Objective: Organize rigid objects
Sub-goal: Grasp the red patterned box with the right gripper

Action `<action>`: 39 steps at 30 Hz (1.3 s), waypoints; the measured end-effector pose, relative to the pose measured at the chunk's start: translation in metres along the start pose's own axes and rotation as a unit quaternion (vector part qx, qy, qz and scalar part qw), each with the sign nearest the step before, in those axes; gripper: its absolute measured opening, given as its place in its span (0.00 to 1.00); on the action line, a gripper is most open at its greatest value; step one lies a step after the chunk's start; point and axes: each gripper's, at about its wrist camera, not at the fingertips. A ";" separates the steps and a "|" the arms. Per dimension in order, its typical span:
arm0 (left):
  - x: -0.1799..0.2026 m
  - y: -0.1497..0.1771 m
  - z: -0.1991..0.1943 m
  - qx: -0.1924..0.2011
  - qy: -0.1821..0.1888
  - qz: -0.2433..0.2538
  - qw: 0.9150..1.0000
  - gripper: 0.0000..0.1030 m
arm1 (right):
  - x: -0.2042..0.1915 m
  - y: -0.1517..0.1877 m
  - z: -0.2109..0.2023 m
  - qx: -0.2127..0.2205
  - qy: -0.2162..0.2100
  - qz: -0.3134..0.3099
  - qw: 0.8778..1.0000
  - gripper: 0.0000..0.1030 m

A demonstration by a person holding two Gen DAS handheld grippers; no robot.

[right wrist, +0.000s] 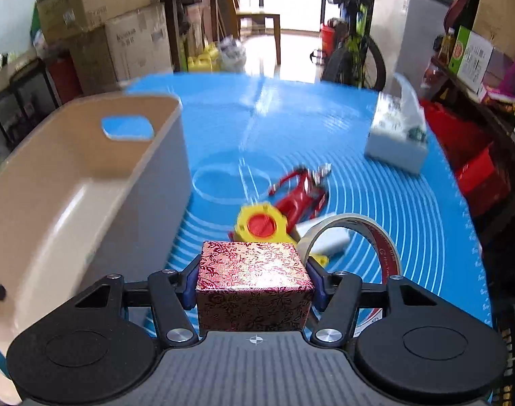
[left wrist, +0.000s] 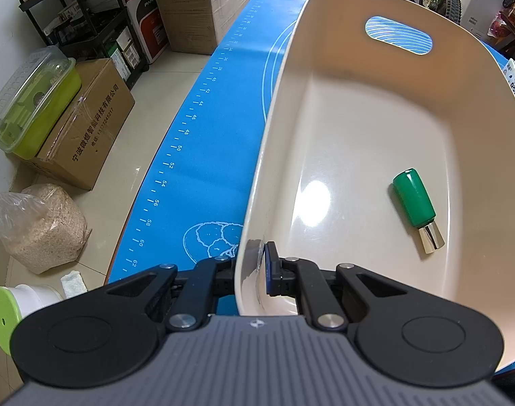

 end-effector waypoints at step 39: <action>0.000 0.001 0.001 -0.002 0.000 0.000 1.000 0.11 | -0.009 0.026 0.050 -0.050 0.040 -0.068 0.996 0.65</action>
Point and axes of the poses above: each gripper's, at about its wrist camera, not at the fingertips, and z roughly the way its jaws point, x to its right, y to its underside, and after that the axes turned 2 degrees about -y, right-handed
